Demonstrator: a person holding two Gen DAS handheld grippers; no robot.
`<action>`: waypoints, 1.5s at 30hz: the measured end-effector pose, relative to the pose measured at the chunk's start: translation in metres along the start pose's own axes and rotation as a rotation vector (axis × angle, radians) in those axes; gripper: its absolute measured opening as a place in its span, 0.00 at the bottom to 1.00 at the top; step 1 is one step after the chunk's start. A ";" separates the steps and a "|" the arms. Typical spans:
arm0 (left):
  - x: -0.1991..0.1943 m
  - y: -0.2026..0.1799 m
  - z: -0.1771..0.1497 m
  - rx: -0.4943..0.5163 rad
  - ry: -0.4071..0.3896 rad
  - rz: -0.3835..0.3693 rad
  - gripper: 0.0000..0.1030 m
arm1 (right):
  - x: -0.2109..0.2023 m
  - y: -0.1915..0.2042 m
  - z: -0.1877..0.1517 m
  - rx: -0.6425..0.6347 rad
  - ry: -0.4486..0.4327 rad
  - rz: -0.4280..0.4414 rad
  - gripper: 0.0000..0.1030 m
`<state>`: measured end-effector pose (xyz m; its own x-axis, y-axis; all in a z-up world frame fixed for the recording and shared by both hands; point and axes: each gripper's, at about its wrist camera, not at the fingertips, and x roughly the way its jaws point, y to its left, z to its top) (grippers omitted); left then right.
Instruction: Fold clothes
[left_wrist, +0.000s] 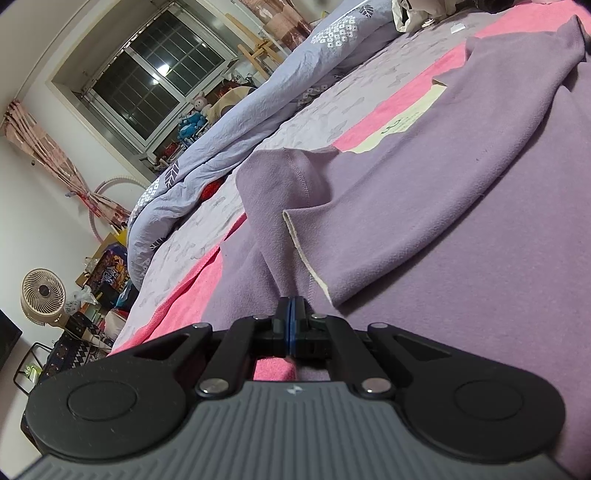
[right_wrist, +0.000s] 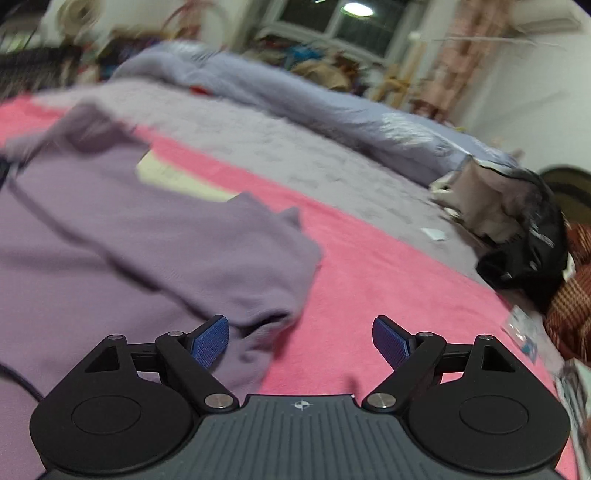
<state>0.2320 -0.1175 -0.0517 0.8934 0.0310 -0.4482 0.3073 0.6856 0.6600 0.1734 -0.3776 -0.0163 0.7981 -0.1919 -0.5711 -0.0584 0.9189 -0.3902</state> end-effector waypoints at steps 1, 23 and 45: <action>0.000 0.000 0.000 -0.001 0.000 -0.001 0.00 | 0.004 0.003 -0.001 -0.022 0.001 -0.048 0.82; 0.035 0.165 -0.009 -0.722 -0.184 -0.270 0.76 | -0.023 0.058 0.022 0.102 -0.192 0.045 0.90; 0.154 0.204 0.008 -1.182 0.108 -0.391 0.00 | -0.001 0.058 0.023 0.156 -0.062 0.160 0.95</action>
<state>0.4345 0.0212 0.0189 0.7600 -0.3006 -0.5762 0.0131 0.8935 -0.4488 0.1833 -0.3165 -0.0214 0.8219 -0.0225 -0.5692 -0.0974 0.9790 -0.1793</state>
